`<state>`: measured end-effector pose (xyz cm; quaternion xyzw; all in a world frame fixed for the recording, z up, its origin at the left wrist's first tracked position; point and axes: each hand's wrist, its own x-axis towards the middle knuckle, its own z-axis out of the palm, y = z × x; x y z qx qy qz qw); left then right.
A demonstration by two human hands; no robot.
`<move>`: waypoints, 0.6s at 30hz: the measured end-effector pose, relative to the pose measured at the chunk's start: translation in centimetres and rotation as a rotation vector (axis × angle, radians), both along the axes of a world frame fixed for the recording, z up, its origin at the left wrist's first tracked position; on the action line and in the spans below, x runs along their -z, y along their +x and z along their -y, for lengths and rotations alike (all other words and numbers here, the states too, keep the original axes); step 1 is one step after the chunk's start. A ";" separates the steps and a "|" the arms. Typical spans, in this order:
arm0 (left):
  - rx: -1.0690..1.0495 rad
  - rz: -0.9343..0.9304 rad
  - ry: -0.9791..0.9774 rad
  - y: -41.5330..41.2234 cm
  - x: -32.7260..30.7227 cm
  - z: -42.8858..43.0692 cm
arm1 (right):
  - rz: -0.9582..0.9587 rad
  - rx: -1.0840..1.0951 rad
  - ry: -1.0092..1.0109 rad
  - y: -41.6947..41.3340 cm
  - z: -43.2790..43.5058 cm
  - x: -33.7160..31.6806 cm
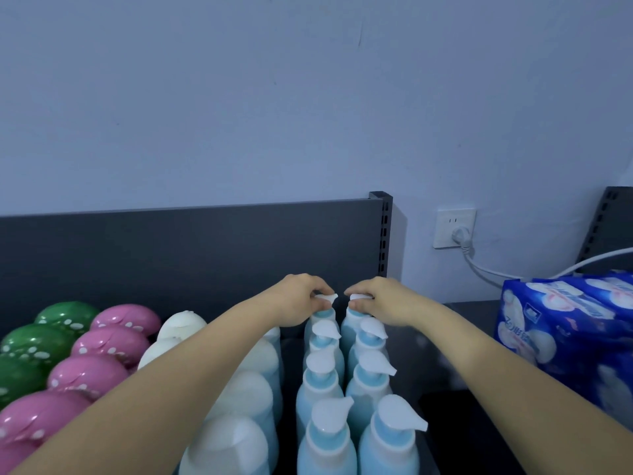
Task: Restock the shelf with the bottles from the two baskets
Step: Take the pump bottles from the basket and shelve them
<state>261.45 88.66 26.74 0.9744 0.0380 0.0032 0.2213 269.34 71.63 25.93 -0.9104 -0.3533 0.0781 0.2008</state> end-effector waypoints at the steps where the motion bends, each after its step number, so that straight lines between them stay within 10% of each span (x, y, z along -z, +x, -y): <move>1: 0.003 -0.009 0.012 -0.1 -0.1 0.1 | -0.001 -0.004 0.002 -0.1 0.0 0.0; 10: -0.027 0.163 0.016 -5.1 -3.2 2.1 | -0.065 0.162 0.603 -3.4 3.9 -1.0; 18: -0.074 0.181 0.006 -11.0 -2.3 4.7 | -0.329 0.139 0.685 -8.6 7.3 1.3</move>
